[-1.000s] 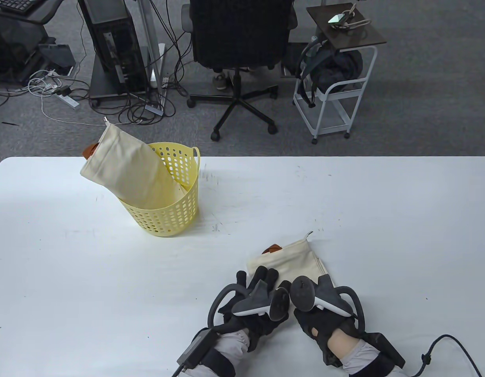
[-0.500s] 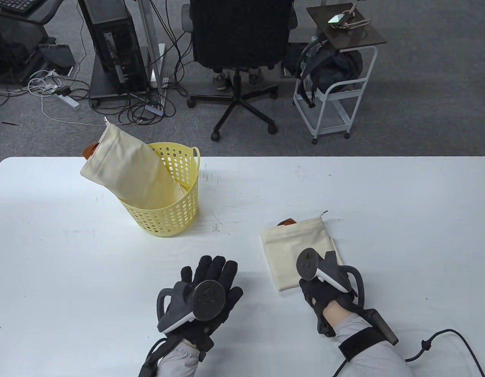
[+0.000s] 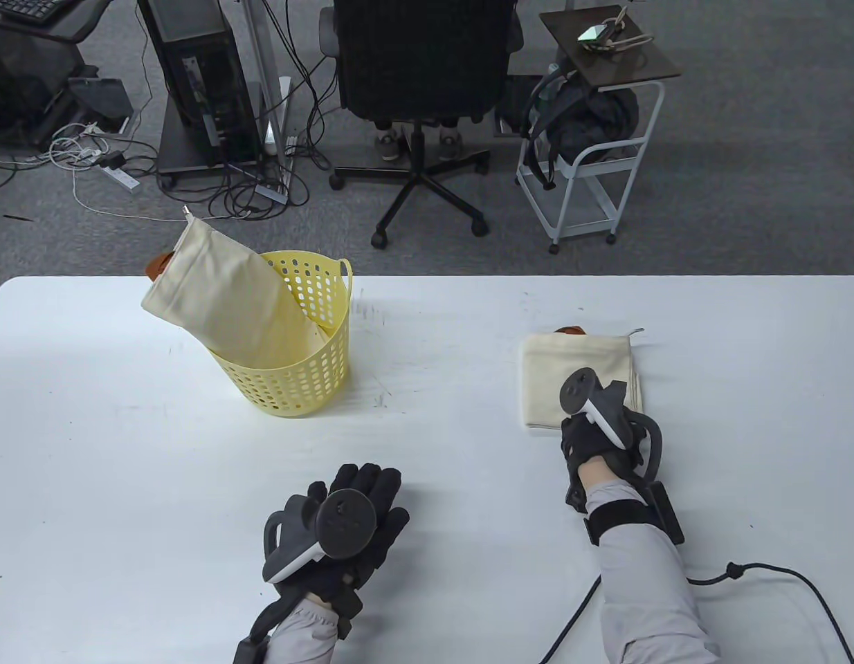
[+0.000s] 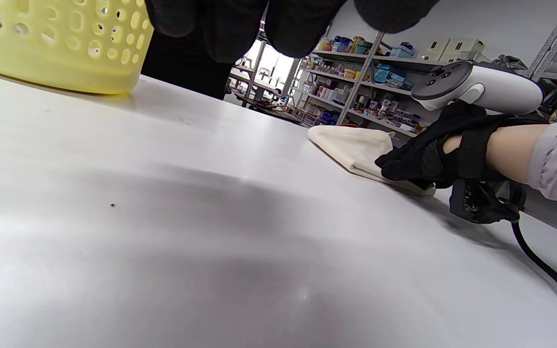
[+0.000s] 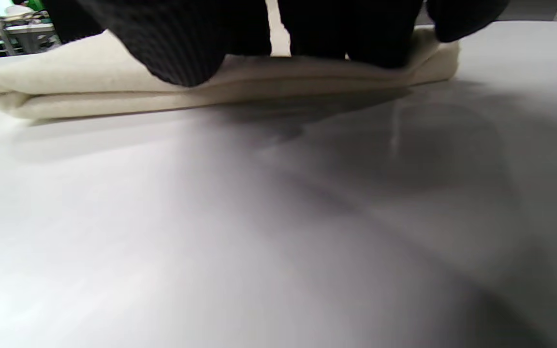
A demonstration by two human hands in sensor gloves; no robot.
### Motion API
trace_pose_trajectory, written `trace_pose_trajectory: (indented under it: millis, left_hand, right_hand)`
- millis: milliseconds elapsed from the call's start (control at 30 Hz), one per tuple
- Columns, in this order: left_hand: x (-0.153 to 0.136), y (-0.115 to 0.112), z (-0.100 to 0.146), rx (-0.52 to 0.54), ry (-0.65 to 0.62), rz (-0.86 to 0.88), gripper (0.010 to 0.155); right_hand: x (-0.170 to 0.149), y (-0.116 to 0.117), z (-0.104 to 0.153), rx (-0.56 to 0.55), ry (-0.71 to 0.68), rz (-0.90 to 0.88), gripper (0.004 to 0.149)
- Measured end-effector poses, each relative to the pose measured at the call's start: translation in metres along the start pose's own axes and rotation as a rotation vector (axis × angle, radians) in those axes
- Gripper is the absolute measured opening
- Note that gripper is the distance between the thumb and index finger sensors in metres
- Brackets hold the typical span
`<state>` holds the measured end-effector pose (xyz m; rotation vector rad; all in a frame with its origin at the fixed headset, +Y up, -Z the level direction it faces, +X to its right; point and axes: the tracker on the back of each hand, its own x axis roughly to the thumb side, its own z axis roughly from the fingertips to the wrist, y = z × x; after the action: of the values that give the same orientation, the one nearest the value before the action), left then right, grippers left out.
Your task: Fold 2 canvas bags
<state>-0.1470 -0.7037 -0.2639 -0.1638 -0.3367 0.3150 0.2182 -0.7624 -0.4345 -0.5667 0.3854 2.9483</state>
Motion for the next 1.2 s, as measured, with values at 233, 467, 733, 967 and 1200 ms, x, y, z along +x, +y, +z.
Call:
trace_pose_trajectory:
  millis: [233,467,733,967,1200]
  left_hand:
    - [0.000,0.000,-0.001,-0.006,0.004,-0.001,0.068]
    - [-0.005,-0.001,-0.003,-0.018,0.028,0.023,0.068]
    - [-0.004,-0.002,-0.002,0.005,0.033,0.020,0.068]
    - [-0.002,-0.003,-0.004,0.019,0.044,0.077,0.069]
    - [0.006,0.012,-0.007,0.067,0.043,0.162,0.072]
  right_hand:
    - [-0.012,-0.006,-0.025,-0.035,0.084,0.004,0.059]
    - [-0.028,-0.001,-0.025,-0.016,0.036,-0.023,0.066]
    - [-0.043,-0.013,0.033,-0.070,-0.172,-0.206,0.070]
    - [-0.044,-0.030,0.116,-0.182,-0.399,-0.378,0.067]
    - [-0.060,-0.009,0.120,-0.067,-0.452,-0.588,0.067]
